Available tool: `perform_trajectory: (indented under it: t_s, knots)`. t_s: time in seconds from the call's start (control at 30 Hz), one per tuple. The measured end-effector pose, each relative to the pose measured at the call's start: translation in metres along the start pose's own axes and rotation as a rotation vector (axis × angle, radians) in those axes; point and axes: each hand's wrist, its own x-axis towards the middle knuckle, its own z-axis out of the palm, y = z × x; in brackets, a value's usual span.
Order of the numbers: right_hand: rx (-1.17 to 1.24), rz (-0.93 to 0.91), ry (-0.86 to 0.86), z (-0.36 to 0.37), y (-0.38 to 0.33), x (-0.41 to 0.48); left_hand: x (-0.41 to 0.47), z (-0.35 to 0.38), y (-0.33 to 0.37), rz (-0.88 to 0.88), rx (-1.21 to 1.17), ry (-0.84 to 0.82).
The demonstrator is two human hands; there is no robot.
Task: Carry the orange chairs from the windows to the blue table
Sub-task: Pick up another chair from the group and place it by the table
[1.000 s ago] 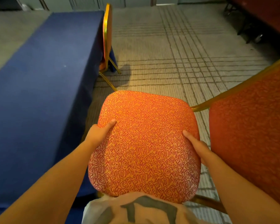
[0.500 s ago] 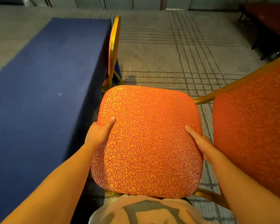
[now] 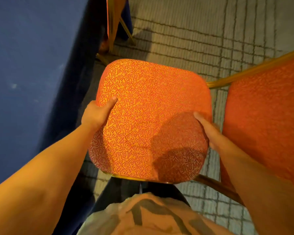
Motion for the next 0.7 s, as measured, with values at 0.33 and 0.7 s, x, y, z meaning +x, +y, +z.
perform_trajectory:
  t_s: [0.33,0.7]
  knots:
    - [-0.019,0.166,0.023,0.066,0.02,0.173,0.171,0.083,-0.045,-0.075,0.065,0.008]
    - [0.028,0.18,0.016,0.116,0.07,0.283,0.275,0.15,-0.116,-0.12,0.071,0.077]
